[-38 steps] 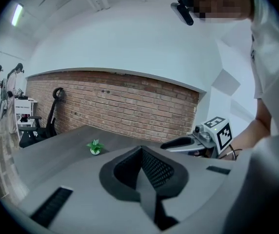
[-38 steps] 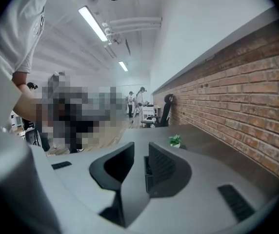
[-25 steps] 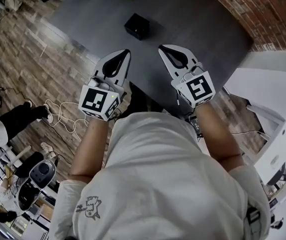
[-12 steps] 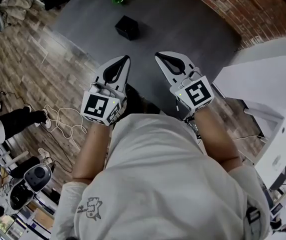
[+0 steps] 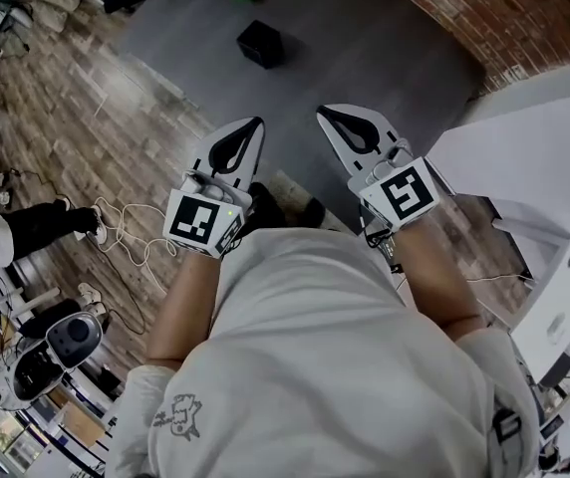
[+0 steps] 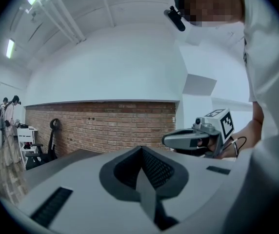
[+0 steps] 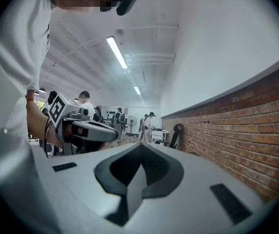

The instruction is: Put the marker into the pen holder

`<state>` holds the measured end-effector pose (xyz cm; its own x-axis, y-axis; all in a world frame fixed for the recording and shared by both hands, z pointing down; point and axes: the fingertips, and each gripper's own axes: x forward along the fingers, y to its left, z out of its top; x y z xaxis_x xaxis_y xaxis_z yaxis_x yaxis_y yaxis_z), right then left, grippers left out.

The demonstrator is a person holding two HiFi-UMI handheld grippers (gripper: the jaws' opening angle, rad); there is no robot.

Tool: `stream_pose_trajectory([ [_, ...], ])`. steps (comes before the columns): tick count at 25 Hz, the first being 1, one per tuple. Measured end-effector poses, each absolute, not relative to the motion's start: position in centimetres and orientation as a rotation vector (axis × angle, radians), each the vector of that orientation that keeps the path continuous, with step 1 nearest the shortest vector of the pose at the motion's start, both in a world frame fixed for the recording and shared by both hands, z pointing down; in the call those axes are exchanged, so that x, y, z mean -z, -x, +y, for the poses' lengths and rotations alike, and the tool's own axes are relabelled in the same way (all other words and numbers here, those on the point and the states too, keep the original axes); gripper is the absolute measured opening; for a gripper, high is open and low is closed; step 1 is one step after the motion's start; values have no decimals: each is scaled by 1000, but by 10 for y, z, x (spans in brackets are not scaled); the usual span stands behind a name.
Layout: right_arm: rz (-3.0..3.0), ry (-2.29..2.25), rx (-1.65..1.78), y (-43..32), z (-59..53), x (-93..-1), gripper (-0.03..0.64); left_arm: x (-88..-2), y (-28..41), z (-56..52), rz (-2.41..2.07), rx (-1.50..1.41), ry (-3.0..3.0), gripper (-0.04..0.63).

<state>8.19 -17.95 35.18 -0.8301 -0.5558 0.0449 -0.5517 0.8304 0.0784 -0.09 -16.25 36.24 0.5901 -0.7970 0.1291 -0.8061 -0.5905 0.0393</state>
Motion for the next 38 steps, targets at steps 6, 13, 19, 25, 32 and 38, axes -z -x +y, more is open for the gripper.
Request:
stream_pose_trajectory([
  [6,-2957,-905,126,-62,-158,-341,5,-354,24,-145,-1346,-135,-2730,11],
  [13,-2917,-1002,32,-44,-137,-346,5,-350,58,-125,-1265,-117,-2756,11],
  [19,-2874,-1101,70,-15,-109,-339,5,-345,95,-104,-1181,-107,-2802,11],
  [25,-2831,-1190,74,13,-75,-338,5,-349,126,-81,-1094,-105,-2823,11],
  [32,-2779,-1239,75,33,-38,-340,5,-366,141,-61,-984,-84,-2802,11],
  [38,-2755,-1231,109,15,-9,-339,5,-358,125,-43,-969,-48,-2842,11],
])
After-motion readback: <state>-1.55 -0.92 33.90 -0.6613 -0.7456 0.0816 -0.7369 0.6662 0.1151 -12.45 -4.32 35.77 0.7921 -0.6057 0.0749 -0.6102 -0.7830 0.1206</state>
